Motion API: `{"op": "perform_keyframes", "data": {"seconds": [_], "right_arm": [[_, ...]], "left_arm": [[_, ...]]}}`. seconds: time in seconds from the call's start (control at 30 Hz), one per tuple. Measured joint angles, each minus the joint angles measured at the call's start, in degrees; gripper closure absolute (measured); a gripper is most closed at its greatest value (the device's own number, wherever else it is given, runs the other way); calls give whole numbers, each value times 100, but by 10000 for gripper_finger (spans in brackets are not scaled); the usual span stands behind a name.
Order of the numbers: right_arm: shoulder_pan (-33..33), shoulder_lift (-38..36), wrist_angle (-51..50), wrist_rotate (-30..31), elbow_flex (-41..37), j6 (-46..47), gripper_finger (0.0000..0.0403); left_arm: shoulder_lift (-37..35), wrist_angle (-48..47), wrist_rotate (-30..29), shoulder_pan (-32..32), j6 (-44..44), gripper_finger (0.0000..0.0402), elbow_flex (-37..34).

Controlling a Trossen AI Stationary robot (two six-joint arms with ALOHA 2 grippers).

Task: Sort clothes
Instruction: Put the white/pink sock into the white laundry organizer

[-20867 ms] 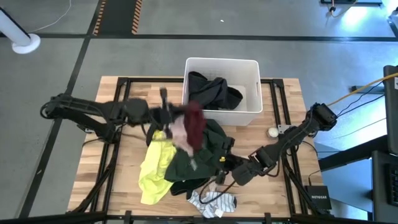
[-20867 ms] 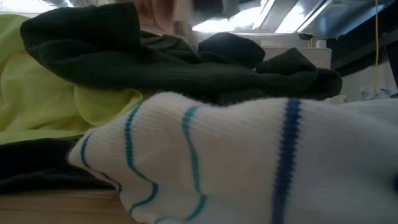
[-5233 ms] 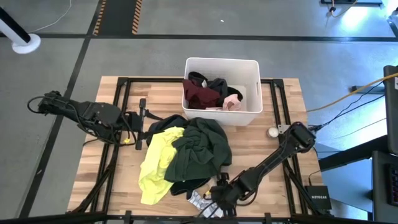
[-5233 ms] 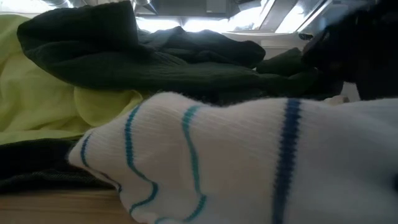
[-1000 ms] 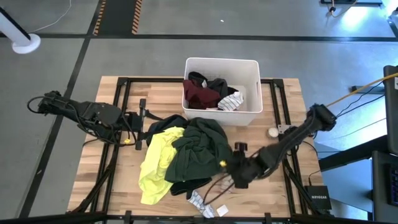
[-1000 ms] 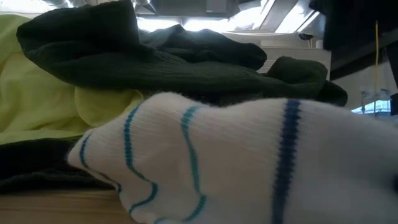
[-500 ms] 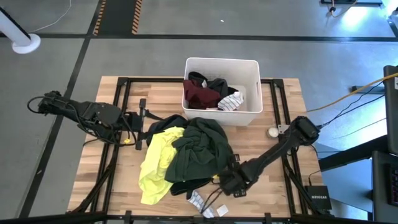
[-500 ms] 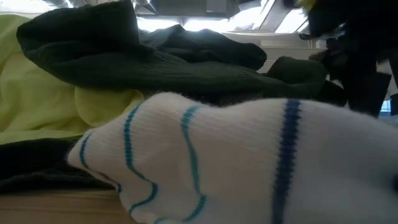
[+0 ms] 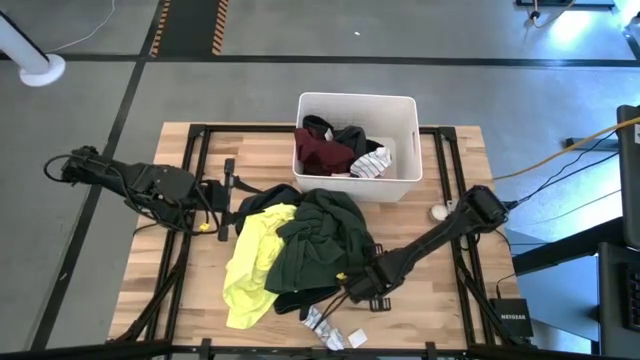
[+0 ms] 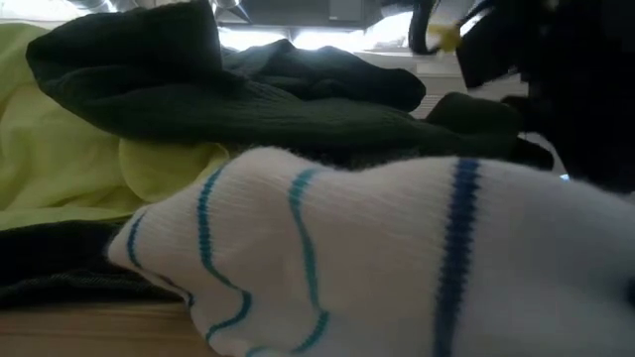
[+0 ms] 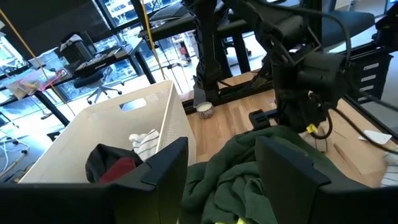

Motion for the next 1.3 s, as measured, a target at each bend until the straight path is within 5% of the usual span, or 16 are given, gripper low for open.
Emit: {"op": "perform_keyframes", "data": {"seconds": [0.27,0.67,1.1,1.3], "right_arm": [[2,-489,-632,414,789,-20,394],[-172,-1473,-1324,2552,1950,-323,394],[-1685,-2643,-1546,4578,1998,-304,385],[-2414,-2692,-1017,4703,1991,-595,365]], "left_arm": [[0,-11,0,0,-45,220,-2],[0,-22,0,1,3,220,-1],[0,-26,0,1,3,220,-1],[0,-35,0,0,42,220,0]]}}
